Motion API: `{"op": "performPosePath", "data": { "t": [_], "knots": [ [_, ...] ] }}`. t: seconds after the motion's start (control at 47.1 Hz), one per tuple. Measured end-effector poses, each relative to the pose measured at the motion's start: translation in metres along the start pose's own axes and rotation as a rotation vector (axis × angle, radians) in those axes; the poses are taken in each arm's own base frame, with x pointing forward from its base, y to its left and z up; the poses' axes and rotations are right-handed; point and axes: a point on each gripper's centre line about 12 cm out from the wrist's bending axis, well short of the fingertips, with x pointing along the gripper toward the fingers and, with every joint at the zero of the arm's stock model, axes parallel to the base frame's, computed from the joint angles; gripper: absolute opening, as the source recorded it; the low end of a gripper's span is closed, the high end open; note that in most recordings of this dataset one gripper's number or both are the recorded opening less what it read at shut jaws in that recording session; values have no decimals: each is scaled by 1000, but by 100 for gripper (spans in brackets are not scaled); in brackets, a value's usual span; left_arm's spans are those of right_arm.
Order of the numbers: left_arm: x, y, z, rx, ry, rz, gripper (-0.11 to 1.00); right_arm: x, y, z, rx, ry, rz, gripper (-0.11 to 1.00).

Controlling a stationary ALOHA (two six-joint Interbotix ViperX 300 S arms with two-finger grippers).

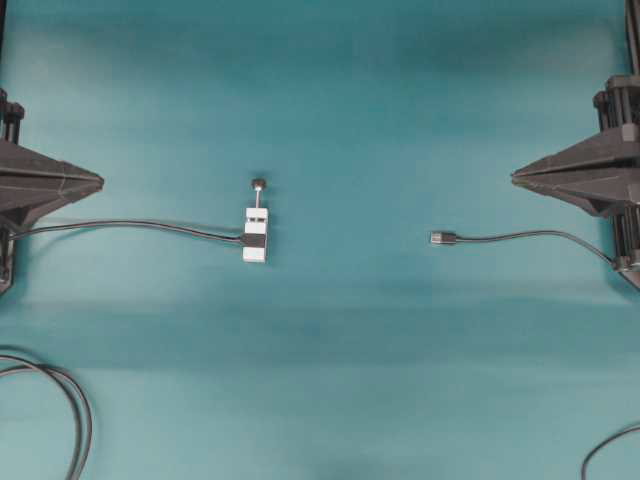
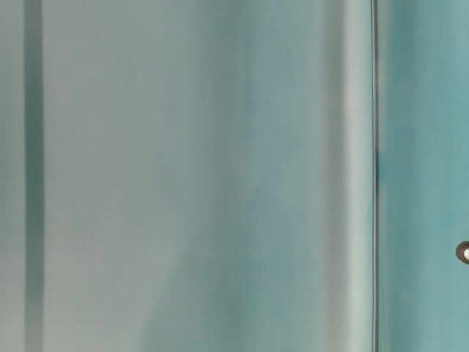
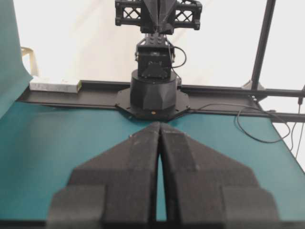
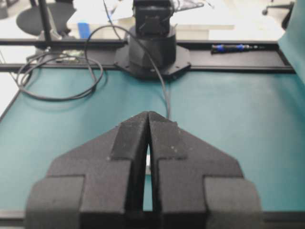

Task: Insert the USB cable into the female connector supported by the left arm.
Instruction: 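Lower both grippers toward the white clamp and the USB plug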

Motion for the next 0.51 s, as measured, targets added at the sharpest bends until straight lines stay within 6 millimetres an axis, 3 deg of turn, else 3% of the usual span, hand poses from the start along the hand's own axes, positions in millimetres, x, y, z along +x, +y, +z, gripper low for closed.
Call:
{"op": "performPosePath", "data": {
  "t": [0.34,0.51],
  "knots": [
    [4,1,5,-22,69,7,0,0,-4,-11,76,87,-25,0],
    [9,10,-18,-25,238,53,0,2,-6,-21,80,158,-37,0]
  ]
}}
